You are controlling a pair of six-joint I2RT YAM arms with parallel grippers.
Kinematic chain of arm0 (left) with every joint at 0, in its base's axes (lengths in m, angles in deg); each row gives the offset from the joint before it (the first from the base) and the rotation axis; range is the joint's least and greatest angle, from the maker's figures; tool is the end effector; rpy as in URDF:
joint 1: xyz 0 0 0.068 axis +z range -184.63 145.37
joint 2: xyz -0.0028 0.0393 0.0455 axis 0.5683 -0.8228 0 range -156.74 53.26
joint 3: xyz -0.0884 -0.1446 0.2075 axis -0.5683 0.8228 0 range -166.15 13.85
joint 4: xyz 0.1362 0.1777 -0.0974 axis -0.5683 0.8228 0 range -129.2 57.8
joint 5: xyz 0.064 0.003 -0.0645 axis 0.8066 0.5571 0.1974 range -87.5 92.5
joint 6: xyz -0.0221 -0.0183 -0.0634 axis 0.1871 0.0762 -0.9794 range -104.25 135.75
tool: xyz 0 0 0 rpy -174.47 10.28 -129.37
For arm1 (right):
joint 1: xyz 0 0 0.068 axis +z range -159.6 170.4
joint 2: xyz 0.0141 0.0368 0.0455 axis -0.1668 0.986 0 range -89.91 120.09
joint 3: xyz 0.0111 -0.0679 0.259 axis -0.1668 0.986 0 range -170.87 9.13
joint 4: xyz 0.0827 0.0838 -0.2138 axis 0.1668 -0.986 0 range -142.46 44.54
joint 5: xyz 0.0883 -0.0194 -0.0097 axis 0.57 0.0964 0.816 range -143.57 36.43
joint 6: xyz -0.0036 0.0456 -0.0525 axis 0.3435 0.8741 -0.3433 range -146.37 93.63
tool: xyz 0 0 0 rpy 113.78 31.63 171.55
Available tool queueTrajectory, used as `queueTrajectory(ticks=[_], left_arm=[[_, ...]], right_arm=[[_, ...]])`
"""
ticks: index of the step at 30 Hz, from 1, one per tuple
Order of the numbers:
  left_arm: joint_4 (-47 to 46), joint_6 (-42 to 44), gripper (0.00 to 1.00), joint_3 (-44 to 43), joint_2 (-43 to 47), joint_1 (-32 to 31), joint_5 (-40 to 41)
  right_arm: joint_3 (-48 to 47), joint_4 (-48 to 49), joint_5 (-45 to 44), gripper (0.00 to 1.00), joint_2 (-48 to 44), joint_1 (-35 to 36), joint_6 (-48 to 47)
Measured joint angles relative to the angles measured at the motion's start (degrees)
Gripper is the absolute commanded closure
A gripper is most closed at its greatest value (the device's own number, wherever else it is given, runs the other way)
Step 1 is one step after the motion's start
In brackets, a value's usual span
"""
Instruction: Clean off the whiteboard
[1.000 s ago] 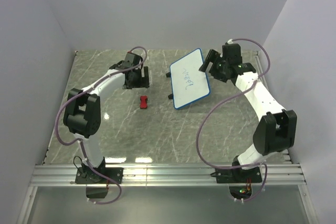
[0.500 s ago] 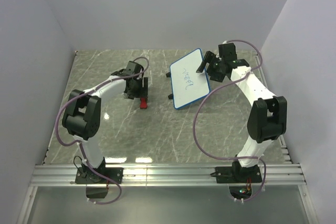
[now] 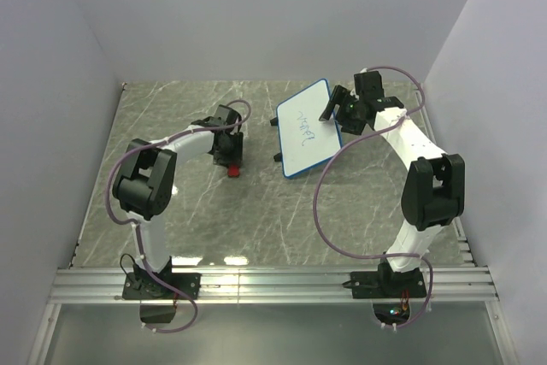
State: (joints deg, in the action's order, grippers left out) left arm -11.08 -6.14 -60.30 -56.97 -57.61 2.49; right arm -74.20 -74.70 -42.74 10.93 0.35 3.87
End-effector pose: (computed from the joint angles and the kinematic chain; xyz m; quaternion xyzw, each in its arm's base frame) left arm 0.3542 -0.1501 0.1541 0.0093 0.9747 -0.0853 0.2063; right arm 0.3838 0.0782 0.2626 0.1288 0.9171 0.2084 0.3144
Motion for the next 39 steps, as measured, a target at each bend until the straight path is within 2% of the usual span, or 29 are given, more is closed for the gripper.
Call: queueTrajectory(ticks=[1, 6, 7, 12, 15, 17, 18, 19, 22, 25, 31, 35, 39], left_arm=[[-0.13, 0.02, 0.57, 0.0, -0.13, 0.0, 0.04], [-0.46, 0.22, 0.73, 0.0, -0.2, -0.2, 0.07], [-0.44, 0.22, 0.81, -0.07, -0.2, -0.24, 0.09], [0.07, 0.22, 1.0, -1.01, -0.85, -0.39, 0.07], [0.2, 0.22, 1.0, -1.53, -1.2, -0.46, 0.04], [0.13, 0.22, 1.0, -1.53, -1.25, -0.46, -0.15], [0.17, 0.22, 1.0, -1.62, -1.25, -0.46, -0.24], [0.17, 0.22, 1.0, -1.73, -1.25, -0.46, -0.48], [1.4, 0.2, 1.0, -3.63, -1.68, -0.68, -2.82], [3.15, 0.24, 1.0, -9.79, -2.84, -1.38, -6.32], [2.21, 0.9, 1.0, -25.97, -5.73, -4.09, -14.97], [-0.22, 0.96, 1.0, -35.63, -9.57, -6.51, -21.24], [-1.55, 0.2, 1.0, -39.89, -13.84, -9.09, -25.75]], right_arm=[[0.0, 0.0, 0.0, 0.14, 0.0, -0.04, -0.07], [0.02, 0.0, -0.13, 0.16, 0.0, -0.37, -0.17], [0.02, 0.0, -0.15, 0.17, 0.0, -0.44, -0.2], [0.04, 0.0, -0.11, 0.2, 0.0, -0.63, -0.42], [0.07, 0.0, 0.15, 0.32, 0.0, -0.63, -0.74], [0.09, 0.0, 0.48, 0.44, 0.0, -0.63, -0.9], [0.09, 0.02, 0.76, 0.51, 0.0, -0.63, -1.03], [0.09, 0.02, 0.94, 0.62, 0.0, -0.63, -1.29], [0.15, 0.04, 1.68, 0.78, 0.02, -0.63, -1.75], [0.17, 1.14, 4.04, 0.89, 0.02, -0.72, -1.7], [0.22, 2.19, 5.38, 0.99, 0.02, -0.52, -1.79], [0.22, 2.1, 5.42, 1.0, 0.02, -0.5, -1.81], [0.66, 2.23, 5.57, 1.0, 0.02, -0.52, -1.81]])
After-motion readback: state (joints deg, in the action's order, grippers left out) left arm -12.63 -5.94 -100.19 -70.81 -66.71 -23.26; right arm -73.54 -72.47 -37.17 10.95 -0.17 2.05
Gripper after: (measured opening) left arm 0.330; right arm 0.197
